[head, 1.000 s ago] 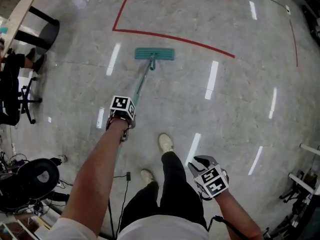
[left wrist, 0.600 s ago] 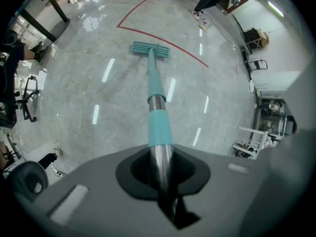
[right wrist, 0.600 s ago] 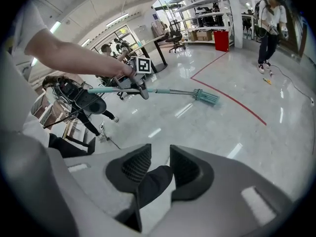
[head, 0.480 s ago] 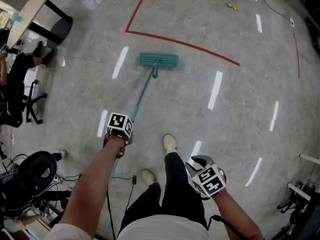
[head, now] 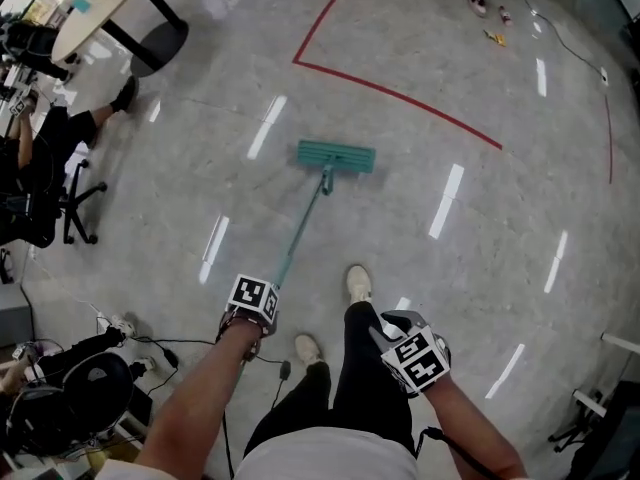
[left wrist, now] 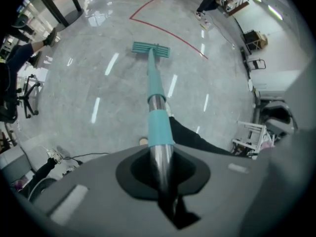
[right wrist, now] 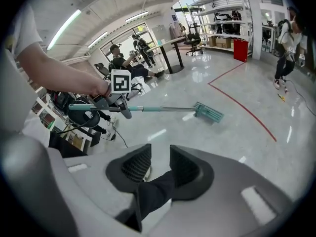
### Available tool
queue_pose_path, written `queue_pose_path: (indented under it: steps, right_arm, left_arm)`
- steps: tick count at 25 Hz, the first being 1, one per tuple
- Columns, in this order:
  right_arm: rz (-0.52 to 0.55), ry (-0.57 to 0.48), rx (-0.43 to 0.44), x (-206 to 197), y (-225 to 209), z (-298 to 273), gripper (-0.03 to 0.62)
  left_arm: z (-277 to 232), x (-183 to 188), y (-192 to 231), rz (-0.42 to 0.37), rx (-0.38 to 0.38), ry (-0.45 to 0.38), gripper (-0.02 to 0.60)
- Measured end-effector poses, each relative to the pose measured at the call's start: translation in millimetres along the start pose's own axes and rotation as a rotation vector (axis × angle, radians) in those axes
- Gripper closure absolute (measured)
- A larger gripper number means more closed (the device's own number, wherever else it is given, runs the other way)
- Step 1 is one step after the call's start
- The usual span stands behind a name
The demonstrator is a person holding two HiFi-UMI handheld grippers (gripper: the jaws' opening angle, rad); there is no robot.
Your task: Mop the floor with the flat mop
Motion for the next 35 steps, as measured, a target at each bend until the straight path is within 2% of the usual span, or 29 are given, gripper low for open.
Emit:
queue_pose_path:
  steps: [6,12,19,28,35]
  right_arm:
    - [0.029,-0.001,0.018,-5,28,-15,0.473]
    - [0.014,0.003,0.013,-9,32,-18,0.473]
    - [-0.027,0.009,0.008,-9,16,-11,0.473]
    - [-0.070,0.013,-0.004,-3,-10,3,0.473]
    - [-0.083,0.022,-0.006,1,-35,12,0.473]
  left_arm:
    - [-25,-65,6,0.008,-0.005,0.043,0.538]
    - [-45,-86,6,0.004,0.008,0.090,0.538]
    - [-55,-60,2,0.010,0.019,0.123,0.538]
    - [-51,-26,-11,0.058,-0.016,0.113,0.538]
    - [-37,24,-18,0.068,-0.023,0.105,0.538]
Point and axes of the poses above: the fingertips, and each gripper's own axes: z backward along the fingers, y to its left, x out of its top, the point moved 6 cm from there along z, backward along the fingers, and after that the axes turned 4 degrees about x, right-handed, at the moved point
